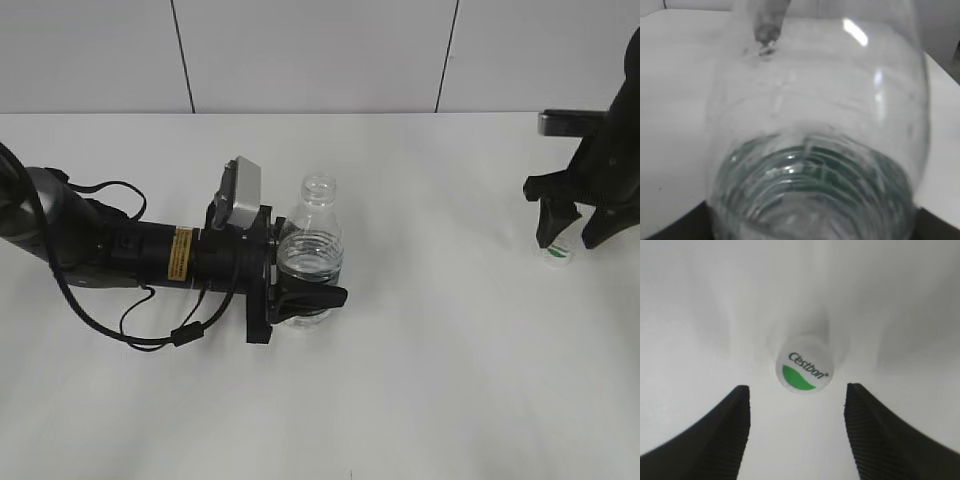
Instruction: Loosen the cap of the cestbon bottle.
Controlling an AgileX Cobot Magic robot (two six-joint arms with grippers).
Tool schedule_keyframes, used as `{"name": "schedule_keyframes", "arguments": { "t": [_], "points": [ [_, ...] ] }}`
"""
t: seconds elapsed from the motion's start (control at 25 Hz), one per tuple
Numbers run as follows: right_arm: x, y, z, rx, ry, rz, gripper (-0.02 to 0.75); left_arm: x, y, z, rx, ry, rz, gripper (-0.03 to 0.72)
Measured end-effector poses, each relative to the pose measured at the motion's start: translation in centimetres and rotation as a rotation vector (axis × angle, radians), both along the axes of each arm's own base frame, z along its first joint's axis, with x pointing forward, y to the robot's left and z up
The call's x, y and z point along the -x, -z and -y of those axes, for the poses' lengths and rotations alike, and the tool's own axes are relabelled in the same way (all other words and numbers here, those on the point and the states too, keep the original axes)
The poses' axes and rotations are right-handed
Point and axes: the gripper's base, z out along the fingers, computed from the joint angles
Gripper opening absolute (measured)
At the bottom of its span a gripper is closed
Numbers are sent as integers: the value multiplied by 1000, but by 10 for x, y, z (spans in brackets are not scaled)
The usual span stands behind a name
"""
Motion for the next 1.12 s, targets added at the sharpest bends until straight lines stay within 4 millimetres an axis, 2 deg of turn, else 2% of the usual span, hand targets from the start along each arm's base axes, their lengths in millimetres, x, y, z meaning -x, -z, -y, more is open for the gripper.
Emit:
{"name": "schedule_keyframes", "arguments": {
  "t": [0.2, 0.4, 0.68, 0.84, 1.12],
  "points": [
    [-10, -32, 0, -5, -2, 70, 461, -6, -3, 0, 33, -77, -11, 407],
    [-13, -51, -1, -8, -5, 102, 461, -12, -5, 1, 63, -145, -22, 407],
    [-13, -53, -1, -9, -5, 99, 458, -13, -5, 0, 65, -154, -25, 407],
    [-13, -53, -1, -9, -5, 99, 458, -11, 9, 0, 71, -161, -62, 407],
    [-13, -53, -1, -8, -7, 99, 458, -11, 10, 0, 91, -167, -72, 407]
  ]
}}
